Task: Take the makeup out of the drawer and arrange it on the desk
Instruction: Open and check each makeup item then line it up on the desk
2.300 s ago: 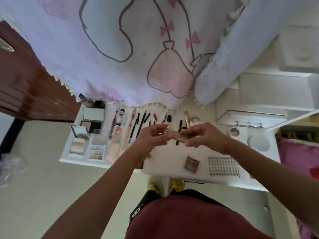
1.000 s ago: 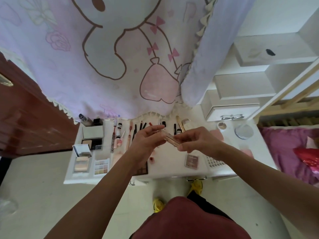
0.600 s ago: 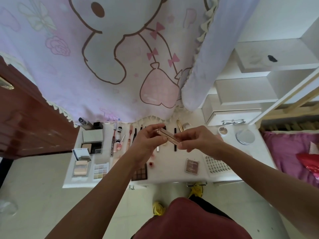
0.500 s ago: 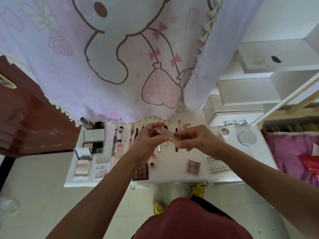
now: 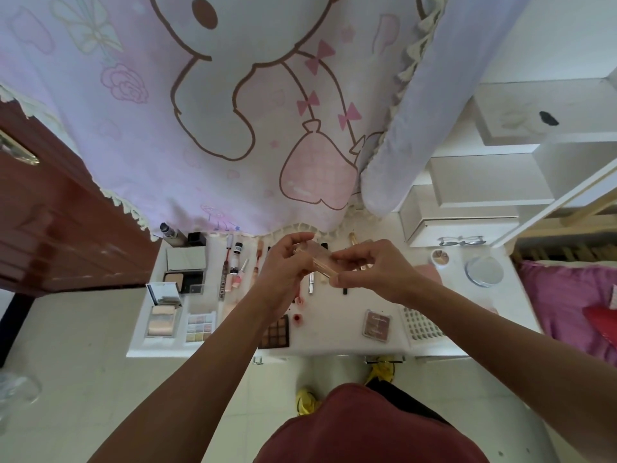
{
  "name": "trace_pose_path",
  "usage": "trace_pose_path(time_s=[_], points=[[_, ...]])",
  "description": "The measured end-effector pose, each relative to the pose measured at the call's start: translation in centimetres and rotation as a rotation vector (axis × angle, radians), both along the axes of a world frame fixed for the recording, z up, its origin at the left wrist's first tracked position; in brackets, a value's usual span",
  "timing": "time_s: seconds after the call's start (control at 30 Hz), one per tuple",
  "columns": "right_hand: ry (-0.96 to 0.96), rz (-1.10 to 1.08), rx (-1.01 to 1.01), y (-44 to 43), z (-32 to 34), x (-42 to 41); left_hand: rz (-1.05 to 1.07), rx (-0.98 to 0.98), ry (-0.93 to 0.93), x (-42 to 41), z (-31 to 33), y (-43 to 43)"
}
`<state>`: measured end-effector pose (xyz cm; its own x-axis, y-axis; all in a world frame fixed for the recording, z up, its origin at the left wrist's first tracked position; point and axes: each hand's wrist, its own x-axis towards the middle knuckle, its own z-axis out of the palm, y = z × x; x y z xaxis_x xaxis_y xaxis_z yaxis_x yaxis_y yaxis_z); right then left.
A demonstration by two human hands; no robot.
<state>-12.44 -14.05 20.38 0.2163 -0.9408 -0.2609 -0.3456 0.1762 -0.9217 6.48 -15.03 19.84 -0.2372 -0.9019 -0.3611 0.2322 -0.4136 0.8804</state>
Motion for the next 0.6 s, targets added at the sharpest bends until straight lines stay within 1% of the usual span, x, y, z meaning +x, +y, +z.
trace_pose_path(time_s=[0.6], points=[[0.043,0.112,0.016,-0.25,0.67,-0.34,-0.041,0.012,0.062,0.73,-0.29,0.37]])
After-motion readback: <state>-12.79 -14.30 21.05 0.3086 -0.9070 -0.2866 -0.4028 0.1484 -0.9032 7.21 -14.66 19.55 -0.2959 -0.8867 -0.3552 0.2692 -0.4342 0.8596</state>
